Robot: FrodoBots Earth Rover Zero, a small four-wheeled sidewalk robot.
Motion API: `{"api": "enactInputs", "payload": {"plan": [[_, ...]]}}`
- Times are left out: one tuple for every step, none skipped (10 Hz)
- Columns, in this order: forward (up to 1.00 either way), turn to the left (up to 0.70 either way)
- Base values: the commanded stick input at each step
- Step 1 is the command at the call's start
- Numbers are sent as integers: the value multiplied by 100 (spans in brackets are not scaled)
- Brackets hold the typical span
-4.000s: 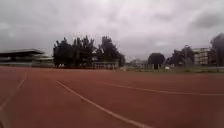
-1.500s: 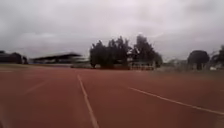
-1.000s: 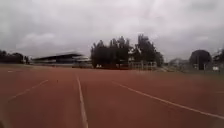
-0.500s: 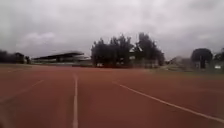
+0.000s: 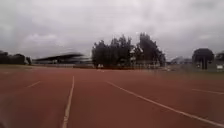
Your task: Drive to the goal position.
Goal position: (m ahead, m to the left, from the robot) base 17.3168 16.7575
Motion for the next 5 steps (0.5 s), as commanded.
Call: {"api": "enactInputs", "payload": {"plan": [[70, 0], [70, 0], [70, 0], [70, 0], [70, 0]]}}
